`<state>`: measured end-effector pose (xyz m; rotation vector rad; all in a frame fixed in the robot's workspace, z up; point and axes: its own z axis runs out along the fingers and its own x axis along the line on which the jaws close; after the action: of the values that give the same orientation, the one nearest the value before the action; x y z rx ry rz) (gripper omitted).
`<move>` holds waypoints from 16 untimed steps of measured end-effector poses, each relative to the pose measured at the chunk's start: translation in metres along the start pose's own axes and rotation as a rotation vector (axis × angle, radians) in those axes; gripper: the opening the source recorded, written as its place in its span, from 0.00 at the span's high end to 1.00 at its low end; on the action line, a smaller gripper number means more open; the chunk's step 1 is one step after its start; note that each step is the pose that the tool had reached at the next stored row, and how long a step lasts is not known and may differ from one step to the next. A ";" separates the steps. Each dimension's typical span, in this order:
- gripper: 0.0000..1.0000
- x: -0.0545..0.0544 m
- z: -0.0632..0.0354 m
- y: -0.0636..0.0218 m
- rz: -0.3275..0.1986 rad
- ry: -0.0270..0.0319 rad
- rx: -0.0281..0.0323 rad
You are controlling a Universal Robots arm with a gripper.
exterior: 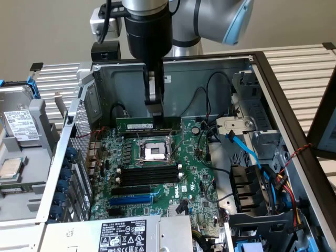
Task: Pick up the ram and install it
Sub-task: 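Insert the ram into the slot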
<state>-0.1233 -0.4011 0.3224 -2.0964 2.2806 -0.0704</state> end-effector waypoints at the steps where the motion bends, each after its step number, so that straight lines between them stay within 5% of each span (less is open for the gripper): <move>1: 0.88 0.000 0.0014 0.0014 0.000 0.0000 0.0023; 16: 0.88 0.000 0.0318 0.0043 0.016 0.0002 0.0121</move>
<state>-0.1256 -0.4011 0.2903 -2.0728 2.2903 -0.0837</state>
